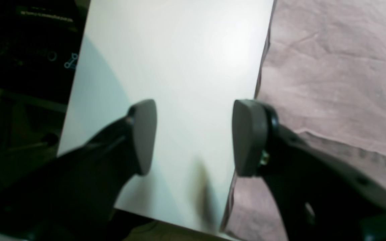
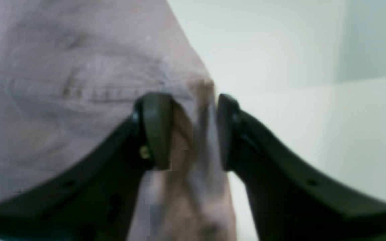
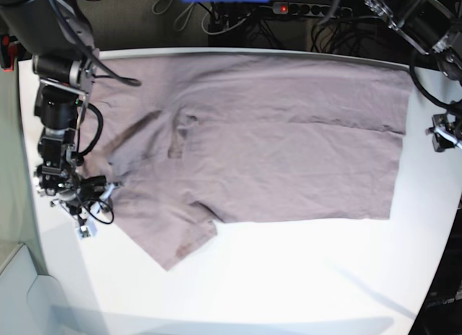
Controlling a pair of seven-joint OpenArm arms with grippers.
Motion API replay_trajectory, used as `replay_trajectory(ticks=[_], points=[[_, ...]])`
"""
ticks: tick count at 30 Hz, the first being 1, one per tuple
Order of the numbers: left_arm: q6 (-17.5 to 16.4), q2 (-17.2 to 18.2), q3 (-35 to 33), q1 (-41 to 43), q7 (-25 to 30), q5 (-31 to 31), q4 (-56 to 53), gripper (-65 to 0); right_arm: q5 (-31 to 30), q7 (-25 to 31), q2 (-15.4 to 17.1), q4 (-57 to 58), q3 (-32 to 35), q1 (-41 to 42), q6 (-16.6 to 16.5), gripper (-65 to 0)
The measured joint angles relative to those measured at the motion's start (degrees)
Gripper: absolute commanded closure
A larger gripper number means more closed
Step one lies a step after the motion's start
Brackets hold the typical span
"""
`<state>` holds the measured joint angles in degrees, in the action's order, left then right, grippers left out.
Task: Layout the t-shirt on the table in an organized manner, then fold the t-shirt properly
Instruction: 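Release the shirt and move the right gripper to the sleeve edge, then move the left gripper to the shirt side edge and grasp it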
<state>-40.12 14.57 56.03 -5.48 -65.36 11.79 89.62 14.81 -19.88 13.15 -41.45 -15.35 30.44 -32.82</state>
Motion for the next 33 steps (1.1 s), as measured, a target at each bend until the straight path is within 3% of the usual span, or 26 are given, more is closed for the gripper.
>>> replay_trajectory(ticks=[5, 10, 14, 20, 27, 33], points=[[0.02, 0.07, 0.02, -1.03, 1.4, 0.02, -2.08, -35.1, -0.02, 0.0, 0.0, 0.0, 0.0, -0.02, 0.11, -0.2], [0.0, 0.94, -0.68, -7.37, 7.39, -1.75, -11.74, -35.1, -0.04, 0.63, -0.02, -0.02, 0.0, -0.48, 0.17, 0.0], [0.17, 2.73, -6.08, -13.53, 11.23, -7.61, -19.1, -35.1, -0.11, 0.59, 0.0, -0.04, 0.0, -0.5, 0.28, 0.0], [0.02, 2.27, -13.9, -21.49, 19.54, -14.82, -32.92, -35.1, -0.2, 0.5, 0.0, -0.04, 0.0, -0.5, 0.28, 0.0], [0.04, 1.73, -13.77, -26.99, 30.34, -19.98, -50.73, -35.1, -0.2, 0.44, 0.0, -0.07, 0.0, -0.5, 0.31, 0.0], [0.04, 1.92, -13.94, -27.19, 36.7, -20.2, -54.51, -35.2, -0.17, 0.42, 0.02, -0.07, 0.0, -0.5, 0.31, 0.0]])
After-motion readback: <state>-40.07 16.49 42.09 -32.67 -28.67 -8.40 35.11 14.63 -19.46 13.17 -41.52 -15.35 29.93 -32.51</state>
